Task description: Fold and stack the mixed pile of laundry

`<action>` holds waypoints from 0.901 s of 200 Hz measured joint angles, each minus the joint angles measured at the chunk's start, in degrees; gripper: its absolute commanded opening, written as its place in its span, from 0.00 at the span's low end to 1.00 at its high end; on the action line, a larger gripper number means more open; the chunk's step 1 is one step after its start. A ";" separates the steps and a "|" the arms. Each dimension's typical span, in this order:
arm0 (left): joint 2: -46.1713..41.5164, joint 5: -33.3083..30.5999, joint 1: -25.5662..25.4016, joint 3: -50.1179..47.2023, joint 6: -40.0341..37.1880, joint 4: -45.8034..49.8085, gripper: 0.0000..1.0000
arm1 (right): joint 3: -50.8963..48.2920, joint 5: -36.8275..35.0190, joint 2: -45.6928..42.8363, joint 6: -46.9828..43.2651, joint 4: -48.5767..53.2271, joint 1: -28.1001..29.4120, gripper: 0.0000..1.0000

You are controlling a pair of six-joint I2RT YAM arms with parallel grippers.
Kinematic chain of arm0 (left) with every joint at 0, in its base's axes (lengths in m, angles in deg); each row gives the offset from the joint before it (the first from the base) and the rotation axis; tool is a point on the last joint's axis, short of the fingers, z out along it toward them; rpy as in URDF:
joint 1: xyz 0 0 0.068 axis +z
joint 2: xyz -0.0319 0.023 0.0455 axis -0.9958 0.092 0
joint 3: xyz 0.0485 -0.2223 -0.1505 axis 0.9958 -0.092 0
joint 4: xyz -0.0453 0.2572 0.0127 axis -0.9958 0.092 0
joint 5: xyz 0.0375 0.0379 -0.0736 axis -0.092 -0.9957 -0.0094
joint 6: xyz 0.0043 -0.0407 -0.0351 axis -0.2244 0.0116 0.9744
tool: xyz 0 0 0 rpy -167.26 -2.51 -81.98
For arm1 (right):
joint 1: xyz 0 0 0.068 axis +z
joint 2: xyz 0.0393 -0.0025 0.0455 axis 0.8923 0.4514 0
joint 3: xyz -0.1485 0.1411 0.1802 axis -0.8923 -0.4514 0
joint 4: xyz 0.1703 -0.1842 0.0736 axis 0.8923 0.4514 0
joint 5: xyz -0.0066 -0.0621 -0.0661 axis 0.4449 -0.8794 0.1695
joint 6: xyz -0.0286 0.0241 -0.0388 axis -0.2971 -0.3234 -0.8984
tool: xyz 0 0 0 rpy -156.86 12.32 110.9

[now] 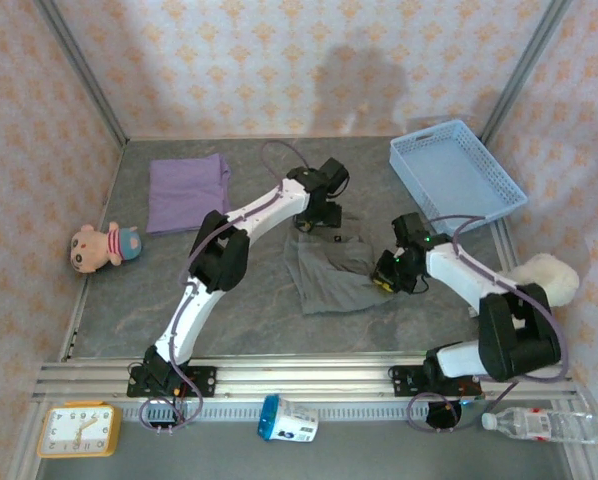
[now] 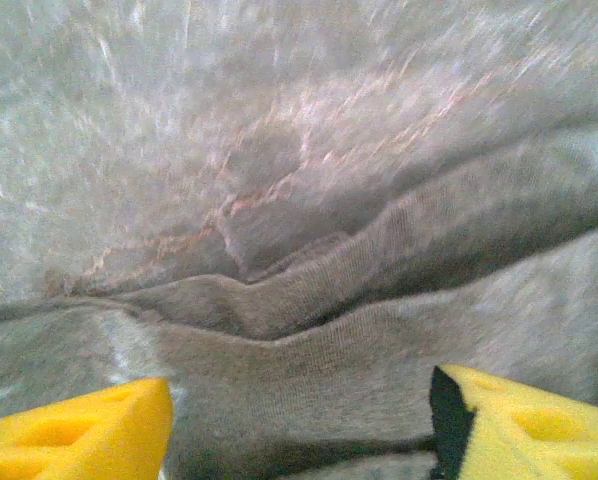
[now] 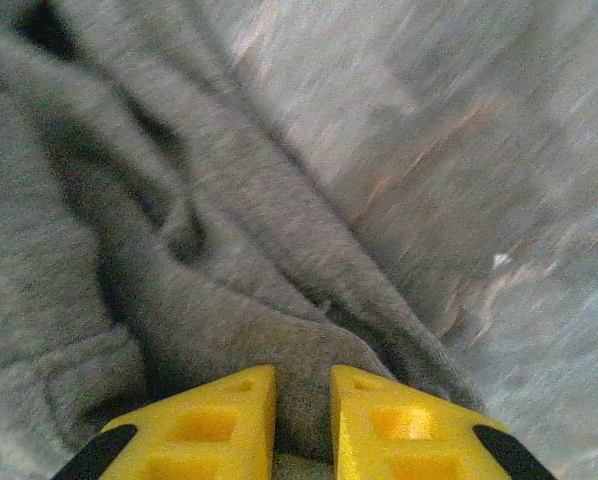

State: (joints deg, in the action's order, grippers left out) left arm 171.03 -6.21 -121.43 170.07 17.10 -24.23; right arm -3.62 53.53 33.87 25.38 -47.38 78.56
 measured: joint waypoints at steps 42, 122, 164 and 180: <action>-5.57 1.42 0.96 -1.42 -2.32 1.62 0.75 | 5.25 2.86 -2.58 -2.97 3.34 0.17 0.45; -27.82 9.60 1.51 -36.83 7.41 -10.86 0.74 | 15.56 4.24 10.88 -6.95 -2.82 -1.05 0.57; -25.03 10.86 -0.72 -40.11 11.32 -17.75 0.62 | 14.53 5.31 14.56 -6.14 -7.50 1.46 0.50; -22.71 10.88 -1.46 -40.00 12.20 -19.78 0.50 | 13.77 5.51 15.58 -5.16 -8.70 1.49 0.39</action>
State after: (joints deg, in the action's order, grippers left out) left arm 148.32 4.67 -122.89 130.07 29.30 -44.01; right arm 10.15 59.04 49.45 20.22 -56.08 80.05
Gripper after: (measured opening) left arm 0.579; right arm 0.468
